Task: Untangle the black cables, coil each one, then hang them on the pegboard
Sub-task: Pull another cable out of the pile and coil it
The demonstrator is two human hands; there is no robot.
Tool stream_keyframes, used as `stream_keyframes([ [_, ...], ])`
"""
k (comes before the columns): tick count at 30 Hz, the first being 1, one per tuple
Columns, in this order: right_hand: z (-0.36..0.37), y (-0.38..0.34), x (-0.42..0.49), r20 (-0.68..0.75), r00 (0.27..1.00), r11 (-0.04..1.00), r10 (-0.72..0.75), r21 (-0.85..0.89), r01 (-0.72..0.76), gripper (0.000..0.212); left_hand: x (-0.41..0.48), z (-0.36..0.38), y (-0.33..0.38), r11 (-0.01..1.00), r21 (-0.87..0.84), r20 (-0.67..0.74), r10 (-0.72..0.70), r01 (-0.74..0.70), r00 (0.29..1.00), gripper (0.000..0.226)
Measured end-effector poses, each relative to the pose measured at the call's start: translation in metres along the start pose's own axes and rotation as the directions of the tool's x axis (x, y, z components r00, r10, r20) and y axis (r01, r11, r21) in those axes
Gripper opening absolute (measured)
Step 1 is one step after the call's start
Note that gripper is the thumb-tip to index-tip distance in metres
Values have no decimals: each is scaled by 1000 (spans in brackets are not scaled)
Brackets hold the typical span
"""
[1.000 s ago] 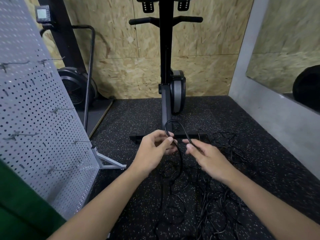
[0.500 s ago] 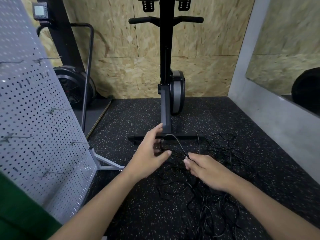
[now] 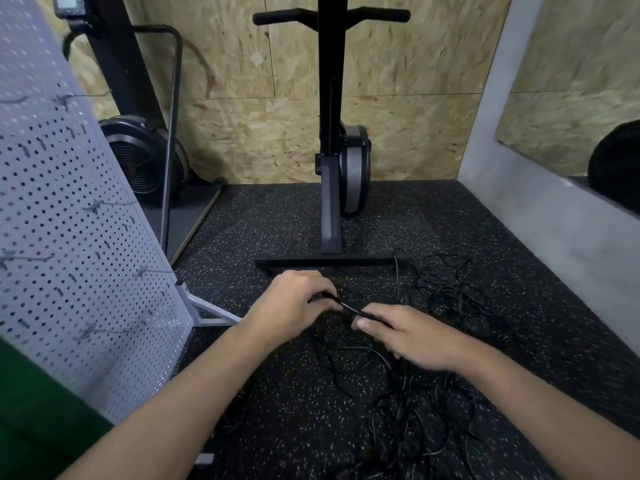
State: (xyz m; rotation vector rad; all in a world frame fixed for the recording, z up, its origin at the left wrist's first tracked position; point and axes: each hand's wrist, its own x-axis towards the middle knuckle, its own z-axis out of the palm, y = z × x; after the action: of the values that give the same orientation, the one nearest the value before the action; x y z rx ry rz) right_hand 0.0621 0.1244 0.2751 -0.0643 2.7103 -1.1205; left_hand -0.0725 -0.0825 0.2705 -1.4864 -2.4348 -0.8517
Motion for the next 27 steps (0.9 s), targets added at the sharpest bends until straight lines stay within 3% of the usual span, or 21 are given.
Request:
stream_keyframes([
  [3, -4, 1, -3, -45, 999, 997, -1, 72, 4, 26, 2, -1, 4, 1000, 20, -68, -10, 12, 998, 24],
  [6, -5, 3, -5, -149, 989, 970, -2, 239, 38, 26, -1, 1, 14, 974, -169, -89, -166, 149, 982, 70],
  [8, -6, -1, -5, -223, 975, 906, 16, 415, 80, 27, -7, 5, 18, 880, -365, 61, -304, 305, 951, 98],
  [9, -6, -5, -5, -252, 967, 860, 21, 497, 111, 26, -10, 10, 19, 839, -408, 176, -315, 360, 933, 101],
  [12, -6, -18, -5, -318, 948, 747, 11, 633, 204, 23, -19, 33, 25, 866, -352, 477, -160, 355, 864, 69],
  [15, -6, -24, -3, -389, 918, 736, 80, 644, 208, 25, -22, 55, 27, 885, -328, 516, -124, 329, 848, 20],
  [19, -12, -14, 4, -501, 806, 746, 315, 655, 116, 27, -26, 60, 9, 898, -215, 536, -221, 384, 815, 18],
  [22, -10, -2, 2, -490, 786, 850, 377, 521, -83, 29, -30, 56, 2, 901, -169, 534, -256, 398, 806, 20],
  [24, -12, 0, -3, -495, 794, 931, 354, 269, -247, 28, -27, 53, 6, 914, -174, 451, -257, 367, 855, 18],
  [27, -12, 3, -5, -470, 811, 915, 349, -16, -403, 28, -18, 45, 23, 946, -224, 231, -184, 236, 956, 14],
])
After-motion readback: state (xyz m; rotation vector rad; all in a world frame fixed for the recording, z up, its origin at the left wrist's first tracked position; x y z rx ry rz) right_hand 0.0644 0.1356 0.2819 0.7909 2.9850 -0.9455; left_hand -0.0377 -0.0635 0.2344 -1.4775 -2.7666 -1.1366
